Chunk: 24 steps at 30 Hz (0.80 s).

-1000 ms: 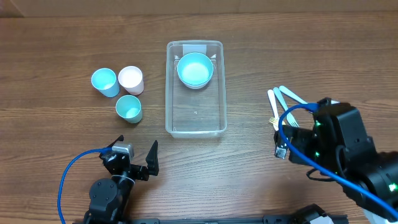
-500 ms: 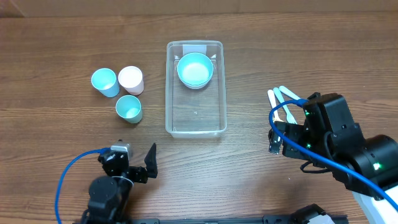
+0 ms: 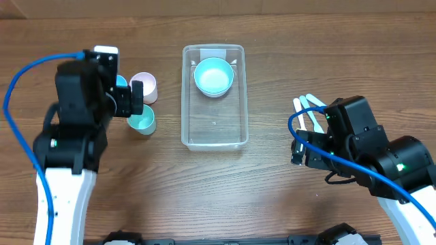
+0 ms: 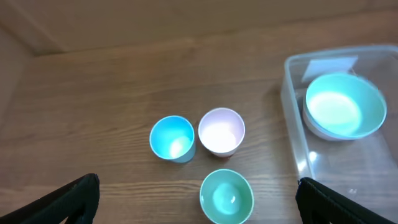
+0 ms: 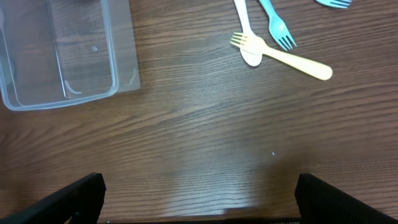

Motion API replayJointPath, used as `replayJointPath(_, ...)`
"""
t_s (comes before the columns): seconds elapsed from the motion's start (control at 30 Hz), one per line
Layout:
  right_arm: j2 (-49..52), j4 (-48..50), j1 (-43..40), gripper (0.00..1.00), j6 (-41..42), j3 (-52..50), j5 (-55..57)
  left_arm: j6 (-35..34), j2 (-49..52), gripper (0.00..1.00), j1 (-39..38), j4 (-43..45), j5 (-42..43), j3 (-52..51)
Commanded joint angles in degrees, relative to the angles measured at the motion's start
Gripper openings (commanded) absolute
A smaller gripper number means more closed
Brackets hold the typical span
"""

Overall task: Pack container
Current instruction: 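Reach the left gripper to the light blue cup and grasp it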

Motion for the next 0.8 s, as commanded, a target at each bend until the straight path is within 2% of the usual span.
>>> replayJointPath(0.0,0.68,0.11,0.22,1.00,-0.39,0.09,0.09,7.19,5.79,1.00,1.81,-0.35,5.20,1.29)
replayJointPath(0.1,1.07,0.11,0.22,1.00,-0.39,0.09,0.09,6.73,8.96,1.00,4.72,0.17,5.11,1.29)
replayJointPath(0.17,1.20,0.13,0.22,1.00,-0.39,0.09,0.09,6.29,10.16,1.00,10.10,1.20,6.75,1.29)
replayJointPath(0.27,1.29,0.11,0.22,1.00,-0.39,0.09,0.09,10.54,11.28,1.00,19.32,2.67,13.35,1.29)
replayJointPath(0.4,1.29,0.13,0.22,1.00,-0.39,0.09,0.09,11.34,13.66,1.00,25.14,6.80,15.02,1.29)
replayJointPath(0.5,1.29,0.11,0.22,1.00,-0.39,0.09,0.09,14.95,18.25,1.00,25.94,7.37,17.92,1.29)
replayJointPath(0.77,1.31,0.13,0.22,1.00,-0.39,0.09,0.09,15.28,31.28,1.00,25.20,15.21,24.63,1.29)
